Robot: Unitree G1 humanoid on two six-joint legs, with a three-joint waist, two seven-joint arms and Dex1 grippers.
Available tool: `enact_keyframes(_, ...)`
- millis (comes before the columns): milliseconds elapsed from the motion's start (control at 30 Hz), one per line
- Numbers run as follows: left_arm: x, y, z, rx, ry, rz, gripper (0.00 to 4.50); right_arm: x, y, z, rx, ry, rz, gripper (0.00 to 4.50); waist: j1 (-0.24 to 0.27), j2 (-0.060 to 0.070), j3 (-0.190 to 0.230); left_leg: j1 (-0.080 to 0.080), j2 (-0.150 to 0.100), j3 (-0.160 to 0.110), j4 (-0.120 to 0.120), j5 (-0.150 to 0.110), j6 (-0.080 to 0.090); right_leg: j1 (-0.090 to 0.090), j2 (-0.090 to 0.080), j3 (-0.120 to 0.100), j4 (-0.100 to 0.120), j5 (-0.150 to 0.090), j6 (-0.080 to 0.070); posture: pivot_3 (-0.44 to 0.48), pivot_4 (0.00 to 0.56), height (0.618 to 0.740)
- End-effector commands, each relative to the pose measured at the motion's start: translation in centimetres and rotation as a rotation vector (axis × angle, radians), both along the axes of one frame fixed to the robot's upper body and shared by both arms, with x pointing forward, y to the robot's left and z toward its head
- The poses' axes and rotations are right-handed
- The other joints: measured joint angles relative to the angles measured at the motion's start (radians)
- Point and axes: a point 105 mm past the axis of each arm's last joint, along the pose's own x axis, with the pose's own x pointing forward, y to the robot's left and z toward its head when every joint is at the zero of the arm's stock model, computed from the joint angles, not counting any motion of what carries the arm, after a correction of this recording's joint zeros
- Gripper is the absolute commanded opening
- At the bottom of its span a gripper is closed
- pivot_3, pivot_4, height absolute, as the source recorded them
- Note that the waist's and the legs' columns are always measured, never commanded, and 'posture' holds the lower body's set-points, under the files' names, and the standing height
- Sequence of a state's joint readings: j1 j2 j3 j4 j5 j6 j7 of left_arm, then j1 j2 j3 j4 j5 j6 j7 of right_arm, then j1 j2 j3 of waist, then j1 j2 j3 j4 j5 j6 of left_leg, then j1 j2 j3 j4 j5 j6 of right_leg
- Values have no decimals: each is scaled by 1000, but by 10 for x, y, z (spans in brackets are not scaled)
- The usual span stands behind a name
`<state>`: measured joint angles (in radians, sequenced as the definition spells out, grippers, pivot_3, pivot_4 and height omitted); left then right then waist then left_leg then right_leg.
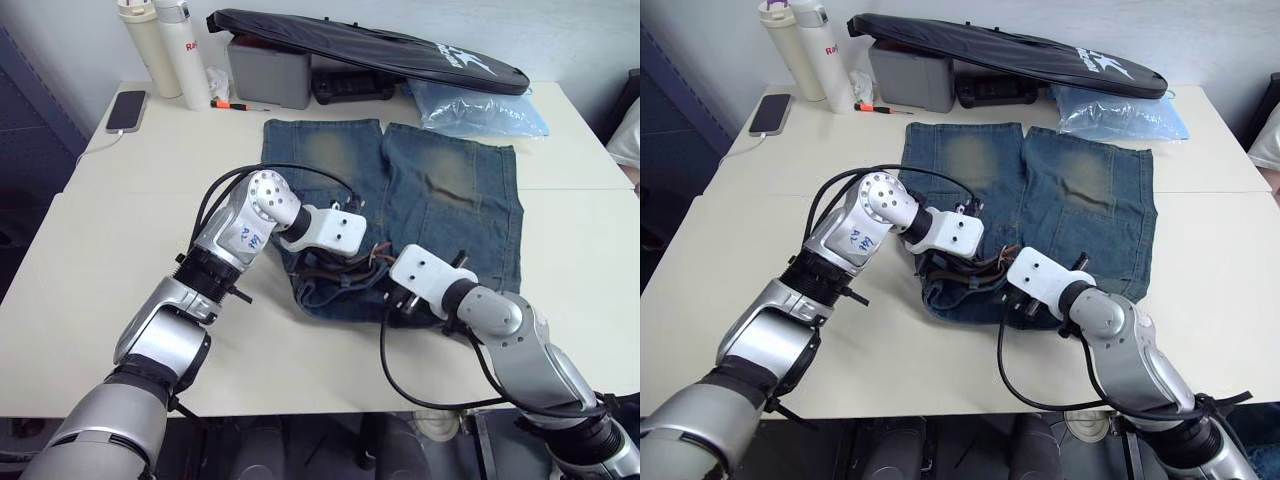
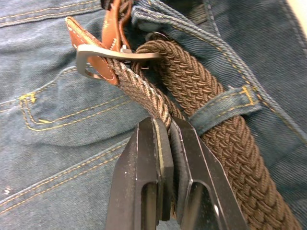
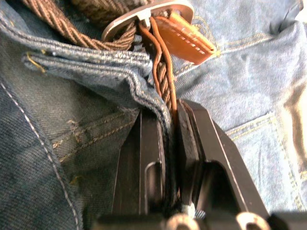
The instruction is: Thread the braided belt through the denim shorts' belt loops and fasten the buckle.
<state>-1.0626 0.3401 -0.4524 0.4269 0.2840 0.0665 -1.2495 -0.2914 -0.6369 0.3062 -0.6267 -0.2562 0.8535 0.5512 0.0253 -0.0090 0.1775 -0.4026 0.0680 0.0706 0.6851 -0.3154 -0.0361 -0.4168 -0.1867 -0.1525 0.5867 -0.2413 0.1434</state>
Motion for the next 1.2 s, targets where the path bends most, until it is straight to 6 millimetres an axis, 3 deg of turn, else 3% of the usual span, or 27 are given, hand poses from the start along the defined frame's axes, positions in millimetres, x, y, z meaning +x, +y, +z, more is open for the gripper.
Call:
enact_keyframes(33,5,-16,17,-4,-131,-52,0,-4,12,16,21,-61,54,45,0,0,0,0,0,0,0,0,0,0,0,0,0,0,0,0,150,740)
enact_keyframes(200,11,-27,22,-22,-165,-74,0,-10,19,12,25,-40,99,45,-2,0,0,0,0,0,0,0,0,0,0,0,0,0,0,0,150,740)
enact_keyframes(400,0,-51,23,-89,-102,-127,0,-10,21,12,24,-37,116,45,-1,0,0,0,0,0,0,0,0,0,0,0,0,0,0,0,150,740)
enact_keyframes(700,1,-63,21,-122,-52,-92,0,-9,23,12,28,-32,123,45,-1,0,0,0,0,0,0,0,0,0,0,0,0,0,0,0,150,740)
enact_keyframes(833,-1,-63,37,-219,61,-56,1441,-10,21,10,26,-27,121,0,-2,0,0,0,0,0,0,0,0,0,0,0,0,0,0,0,150,740)
enact_keyframes(1067,-13,-30,64,-232,208,-49,4327,-12,10,9,1,-7,114,0,-5,0,0,0,0,0,-1,0,0,-1,0,0,0,0,0,0,150,740)
enact_keyframes(1200,-22,-16,87,-305,282,-37,4460,-15,-2,13,-27,14,132,0,-3,0,0,0,0,0,0,0,0,-1,0,0,0,0,0,0,150,740)
